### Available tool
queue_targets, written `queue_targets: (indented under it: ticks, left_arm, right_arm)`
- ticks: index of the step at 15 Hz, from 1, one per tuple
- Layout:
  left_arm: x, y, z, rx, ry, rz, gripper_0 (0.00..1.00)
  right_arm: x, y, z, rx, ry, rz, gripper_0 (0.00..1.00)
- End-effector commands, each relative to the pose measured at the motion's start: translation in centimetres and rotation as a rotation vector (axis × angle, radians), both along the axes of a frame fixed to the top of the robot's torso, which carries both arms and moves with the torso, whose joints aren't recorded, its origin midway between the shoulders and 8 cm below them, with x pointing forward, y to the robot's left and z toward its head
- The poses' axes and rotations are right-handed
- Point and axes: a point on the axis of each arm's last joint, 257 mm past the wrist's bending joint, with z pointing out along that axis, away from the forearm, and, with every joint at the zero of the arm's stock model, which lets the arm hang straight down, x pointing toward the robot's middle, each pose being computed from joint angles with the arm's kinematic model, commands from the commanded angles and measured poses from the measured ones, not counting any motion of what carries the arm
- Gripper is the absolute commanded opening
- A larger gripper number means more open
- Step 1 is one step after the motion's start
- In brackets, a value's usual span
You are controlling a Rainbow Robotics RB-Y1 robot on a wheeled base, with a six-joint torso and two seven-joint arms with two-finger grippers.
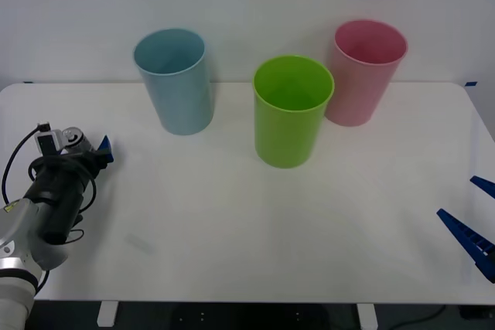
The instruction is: Grasp the object on the table and drop it into the matching bin: aluminum can to the light blue bin, PET bottle to the pink bin.
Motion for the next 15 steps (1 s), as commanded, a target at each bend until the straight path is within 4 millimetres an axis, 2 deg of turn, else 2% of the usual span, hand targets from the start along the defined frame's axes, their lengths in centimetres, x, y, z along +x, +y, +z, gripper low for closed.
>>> queue_targets:
  ticks: [1,3,4,5,6,15]
  left_arm:
    - [0.03,-0.15,-0.04,0.006,0.002,-0.004,1.0]
    - [-0.04,-0.08,-0.14,0.007,0.004,-0.002,1.0]
    - [-0.06,-0.07,-0.21,0.007,0.006,-0.002,0.62]
    - [-0.04,-0.08,-0.14,0.006,0.004,-0.002,0.06]
    - [-0.04,-0.08,-0.14,0.003,0.004,-0.001,0.0]
    - [-0.05,-0.04,-0.13,-0.007,0.002,0.002,0.0]
  right_arm:
    - [0.0,0.0,0.0,0.0,0.0,0.0,1.0]
    - [0.0,0.0,0.0,0.0,0.0,0.0,1.0]
    - [0.0,0.0,0.0,0.0,0.0,0.0,1.0]
    - [0.0,0.0,0.0,0.0,0.0,0.0,1.0]
    - [0.0,0.0,0.0,0.0,0.0,0.0,1.0]
    - [0.0,0.0,0.0,0.0,0.0,0.0,1.0]
